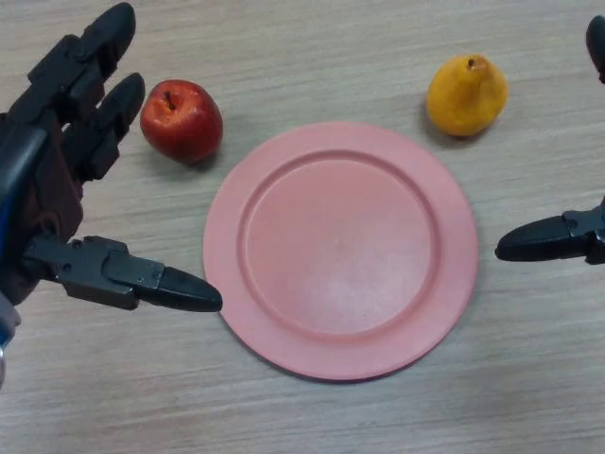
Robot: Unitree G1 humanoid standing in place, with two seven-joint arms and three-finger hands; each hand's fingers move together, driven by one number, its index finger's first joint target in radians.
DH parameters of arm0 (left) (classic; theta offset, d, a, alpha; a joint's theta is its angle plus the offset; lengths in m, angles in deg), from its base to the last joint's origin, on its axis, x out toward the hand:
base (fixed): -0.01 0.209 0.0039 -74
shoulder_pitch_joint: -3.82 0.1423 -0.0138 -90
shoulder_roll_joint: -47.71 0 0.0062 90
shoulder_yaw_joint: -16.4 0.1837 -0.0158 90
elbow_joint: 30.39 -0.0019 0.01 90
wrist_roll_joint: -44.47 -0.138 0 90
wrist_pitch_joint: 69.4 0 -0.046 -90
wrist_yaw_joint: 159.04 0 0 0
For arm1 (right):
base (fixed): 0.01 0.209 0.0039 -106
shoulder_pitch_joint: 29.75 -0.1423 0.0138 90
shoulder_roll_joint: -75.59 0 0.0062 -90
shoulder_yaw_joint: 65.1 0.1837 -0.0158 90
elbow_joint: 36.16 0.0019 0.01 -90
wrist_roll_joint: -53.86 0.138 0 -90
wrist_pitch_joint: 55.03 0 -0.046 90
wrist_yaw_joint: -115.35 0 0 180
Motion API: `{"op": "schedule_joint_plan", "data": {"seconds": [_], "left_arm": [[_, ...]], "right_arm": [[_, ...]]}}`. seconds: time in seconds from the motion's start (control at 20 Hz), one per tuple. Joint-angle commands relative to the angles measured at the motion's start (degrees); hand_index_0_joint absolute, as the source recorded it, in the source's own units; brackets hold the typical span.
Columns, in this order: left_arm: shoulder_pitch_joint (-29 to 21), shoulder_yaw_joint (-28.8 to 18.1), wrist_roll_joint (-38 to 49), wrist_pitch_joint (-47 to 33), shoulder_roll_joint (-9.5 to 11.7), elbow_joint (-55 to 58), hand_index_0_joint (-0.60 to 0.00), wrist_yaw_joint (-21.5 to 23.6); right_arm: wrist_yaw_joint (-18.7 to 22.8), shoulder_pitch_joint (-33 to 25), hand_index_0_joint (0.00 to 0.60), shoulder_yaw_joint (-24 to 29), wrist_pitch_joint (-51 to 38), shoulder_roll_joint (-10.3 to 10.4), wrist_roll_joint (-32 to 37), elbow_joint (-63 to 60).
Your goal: Pick up the red apple and place it on the plate
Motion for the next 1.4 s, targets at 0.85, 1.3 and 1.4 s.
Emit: {"op": "schedule_joint_plan", "data": {"seconds": [0.85,1.3,1.4], "left_arm": [[-8.5,-1.2,-10.1,-25.9,4.3,-20.7,0.0,-3.8],[-27.3,9.1,-28.5,-56.7,3.6,-62.9,0.0,3.5],[-31.6,9.4,-31.3,-59.9,2.6,-70.3,0.0,6.0]], "right_arm": [[-3.1,0.7,0.0,2.3,-9.1,-0.3,-6.2,2.2],[-4.6,1.8,0.0,7.3,-9.9,-2.5,-6.9,4.2],[-4.8,2.5,0.0,8.1,-8.9,-3.0,-7.1,5.4]]}}
